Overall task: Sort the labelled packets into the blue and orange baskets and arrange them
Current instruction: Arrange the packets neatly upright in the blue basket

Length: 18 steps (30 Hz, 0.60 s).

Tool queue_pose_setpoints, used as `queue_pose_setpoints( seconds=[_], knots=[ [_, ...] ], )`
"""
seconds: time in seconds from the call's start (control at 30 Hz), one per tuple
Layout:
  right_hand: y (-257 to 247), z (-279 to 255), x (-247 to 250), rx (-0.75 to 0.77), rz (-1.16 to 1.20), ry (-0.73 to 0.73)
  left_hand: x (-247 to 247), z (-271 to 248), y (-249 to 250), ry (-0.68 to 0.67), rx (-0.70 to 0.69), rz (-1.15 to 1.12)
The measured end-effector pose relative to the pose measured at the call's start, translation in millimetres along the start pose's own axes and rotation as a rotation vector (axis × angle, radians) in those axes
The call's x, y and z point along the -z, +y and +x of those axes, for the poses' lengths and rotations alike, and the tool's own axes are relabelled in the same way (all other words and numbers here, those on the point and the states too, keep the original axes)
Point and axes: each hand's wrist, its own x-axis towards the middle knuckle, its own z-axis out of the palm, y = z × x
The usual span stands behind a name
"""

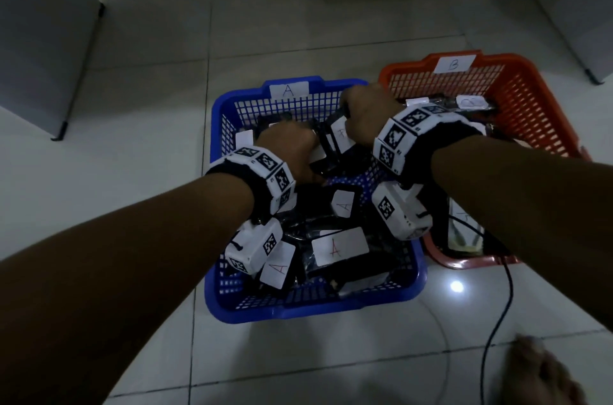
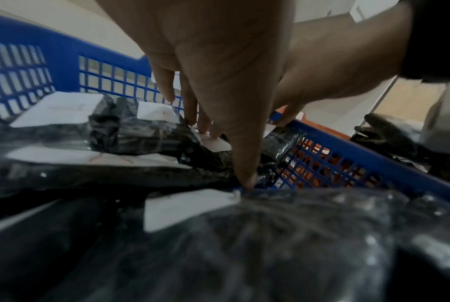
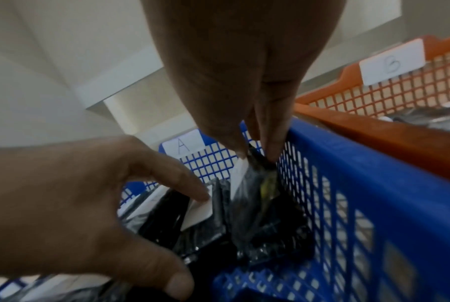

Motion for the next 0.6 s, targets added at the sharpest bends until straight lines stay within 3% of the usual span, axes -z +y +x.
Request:
queue_pose_setpoints(
  seconds=[0.2,0.4,0.6],
  knots=[
    [-11.2,-7.1,4.2,0.054,-0.067,-0.274,-2.7,8.4,-3.4,-0.034,0.027,-0.069],
    [-11.0,-7.3,4.5,0.108,-0.050,-0.233,-7.1,6.2,-7.5,0.028,-0.011,-0.043],
    [-18.0,-18.5,15.1,0.082,0.007,-0.149,8.9,-13.1,-11.0,0.047,0.012,-0.197]
  ],
)
